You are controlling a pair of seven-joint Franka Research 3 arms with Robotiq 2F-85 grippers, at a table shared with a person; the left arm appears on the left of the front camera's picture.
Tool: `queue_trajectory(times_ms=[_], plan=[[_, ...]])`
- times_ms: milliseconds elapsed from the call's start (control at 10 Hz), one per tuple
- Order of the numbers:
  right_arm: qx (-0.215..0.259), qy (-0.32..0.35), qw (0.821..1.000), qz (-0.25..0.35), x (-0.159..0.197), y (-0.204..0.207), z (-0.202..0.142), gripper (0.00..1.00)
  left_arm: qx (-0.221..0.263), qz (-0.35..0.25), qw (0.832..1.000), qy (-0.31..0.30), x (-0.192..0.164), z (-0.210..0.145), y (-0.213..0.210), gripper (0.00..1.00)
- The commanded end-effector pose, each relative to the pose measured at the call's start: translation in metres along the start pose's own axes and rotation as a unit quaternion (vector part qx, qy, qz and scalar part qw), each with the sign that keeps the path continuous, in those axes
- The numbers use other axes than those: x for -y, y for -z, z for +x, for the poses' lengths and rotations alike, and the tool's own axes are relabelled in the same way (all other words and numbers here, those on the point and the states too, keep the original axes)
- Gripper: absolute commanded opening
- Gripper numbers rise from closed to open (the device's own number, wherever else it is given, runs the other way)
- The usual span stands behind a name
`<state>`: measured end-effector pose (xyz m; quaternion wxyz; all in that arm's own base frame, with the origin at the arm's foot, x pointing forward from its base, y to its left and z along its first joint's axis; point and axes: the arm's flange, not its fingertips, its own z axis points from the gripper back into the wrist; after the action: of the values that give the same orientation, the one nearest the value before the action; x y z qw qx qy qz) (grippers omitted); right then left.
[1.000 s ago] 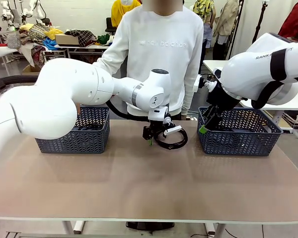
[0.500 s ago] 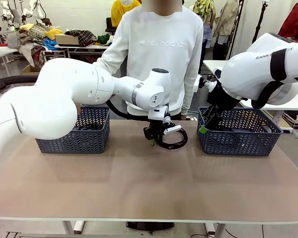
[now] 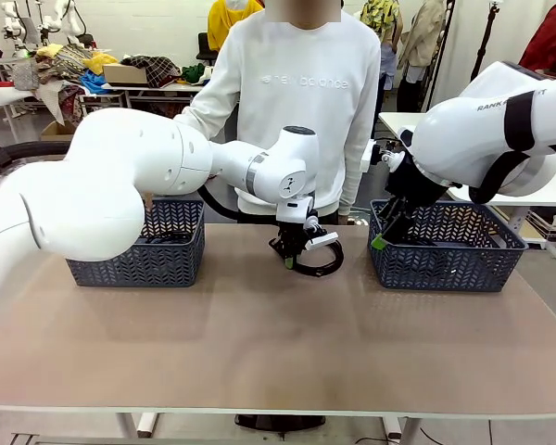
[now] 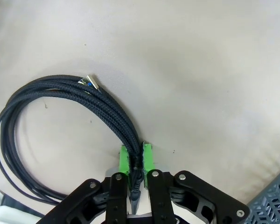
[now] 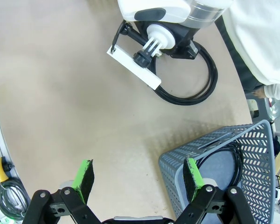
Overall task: Organize the cables according to human instructions.
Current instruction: Pick up a bundle of cables and place it in the basket indicated by the human.
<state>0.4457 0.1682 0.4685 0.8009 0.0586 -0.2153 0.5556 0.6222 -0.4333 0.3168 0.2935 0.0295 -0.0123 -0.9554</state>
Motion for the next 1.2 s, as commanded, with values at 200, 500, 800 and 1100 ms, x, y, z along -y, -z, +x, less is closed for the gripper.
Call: queue_trajectory(times_ms=[200, 500, 800, 1100], plan=[[0.0, -0.001, 1.0, -0.001, -0.001, 0.0, 0.0, 1.0, -0.027, -0.001, 1.0, -0.011, -0.003, 0.0, -0.012, 0.0], [0.0, -0.001, 1.0, -0.001, -0.001, 0.0, 0.0, 1.0, -0.05, 0.017, 0.996, -0.075, 0.017, -0.009, -0.077, 0.0], [0.0, -0.001, 1.0, -0.001, -0.001, 0.0, 0.0, 1.0, -0.047, 0.025, 0.991, -0.122, 0.068, -0.024, -0.146, 0.0], [0.0, -0.001, 1.0, -0.001, -0.001, 0.0, 0.0, 1.0, -0.068, 0.054, 0.978, -0.19, 0.15, -0.047, -0.207, 0.0]])
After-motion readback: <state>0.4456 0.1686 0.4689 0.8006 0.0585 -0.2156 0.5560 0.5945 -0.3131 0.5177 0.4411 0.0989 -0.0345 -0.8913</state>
